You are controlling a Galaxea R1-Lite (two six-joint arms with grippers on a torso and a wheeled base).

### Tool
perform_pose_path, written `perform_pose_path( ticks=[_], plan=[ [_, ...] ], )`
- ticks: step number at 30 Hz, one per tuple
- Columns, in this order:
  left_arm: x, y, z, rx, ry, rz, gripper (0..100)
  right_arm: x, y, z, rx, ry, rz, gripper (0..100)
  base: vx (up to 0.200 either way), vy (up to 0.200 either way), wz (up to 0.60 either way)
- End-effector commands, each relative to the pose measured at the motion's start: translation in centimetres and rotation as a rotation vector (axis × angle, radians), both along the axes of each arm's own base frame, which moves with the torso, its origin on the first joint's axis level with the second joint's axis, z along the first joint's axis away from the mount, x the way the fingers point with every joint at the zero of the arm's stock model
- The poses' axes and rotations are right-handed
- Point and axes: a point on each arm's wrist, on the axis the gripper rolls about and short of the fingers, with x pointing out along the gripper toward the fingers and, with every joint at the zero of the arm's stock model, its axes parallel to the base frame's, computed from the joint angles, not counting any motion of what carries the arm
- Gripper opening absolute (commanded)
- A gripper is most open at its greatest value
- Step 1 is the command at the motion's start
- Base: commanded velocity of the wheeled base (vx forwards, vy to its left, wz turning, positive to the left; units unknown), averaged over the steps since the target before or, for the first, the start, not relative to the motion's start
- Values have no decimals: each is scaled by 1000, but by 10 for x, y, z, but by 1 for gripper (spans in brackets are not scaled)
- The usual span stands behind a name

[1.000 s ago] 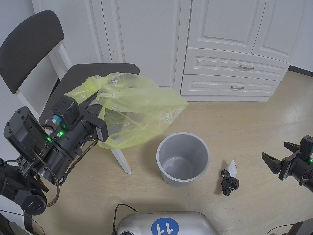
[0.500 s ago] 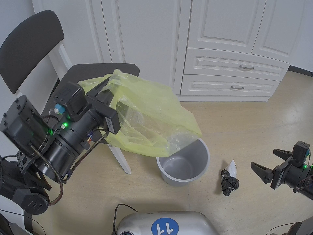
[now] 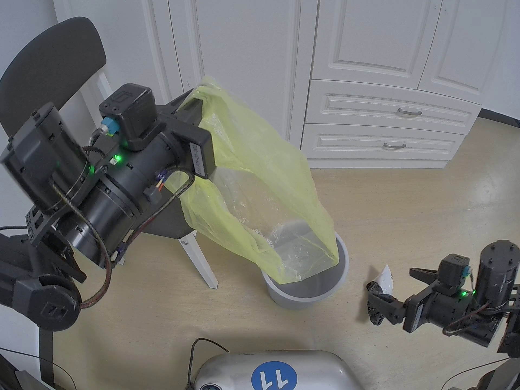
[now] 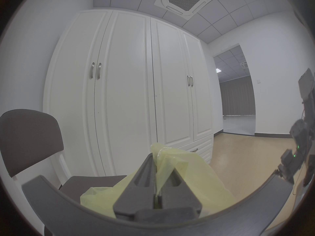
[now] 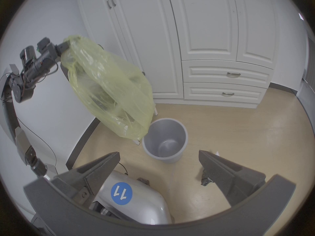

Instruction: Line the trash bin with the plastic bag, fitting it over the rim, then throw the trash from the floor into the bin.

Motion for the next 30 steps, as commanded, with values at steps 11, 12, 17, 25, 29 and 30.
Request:
perform_pose_path(
  ticks=[11, 12, 17, 25, 29, 30],
  plan=[
    [-7, -10, 27, -31, -25, -27, 0, 52, 63, -98, 60, 47, 21, 100, 0, 0, 0],
    [-8, -10, 28, -33, -25, -31, 0, 53, 64, -101, 73, 40, 19, 100, 0, 0, 0],
    [-13, -7, 32, -46, -37, -36, 0, 64, 76, -120, 118, 75, -14, 100, 0, 0, 0],
    [-23, 2, 35, -53, -47, -36, 0, 86, 90, -95, 391, 16, -130, 100, 0, 0, 0],
    [-25, 5, 37, -58, -50, -36, 0, 84, 86, -79, 438, -11, -123, 100, 0, 0, 0],
    [-25, 5, 36, -57, -49, -36, 0, 83, 84, -76, 444, -16, -122, 100, 0, 0, 0]
  ],
)
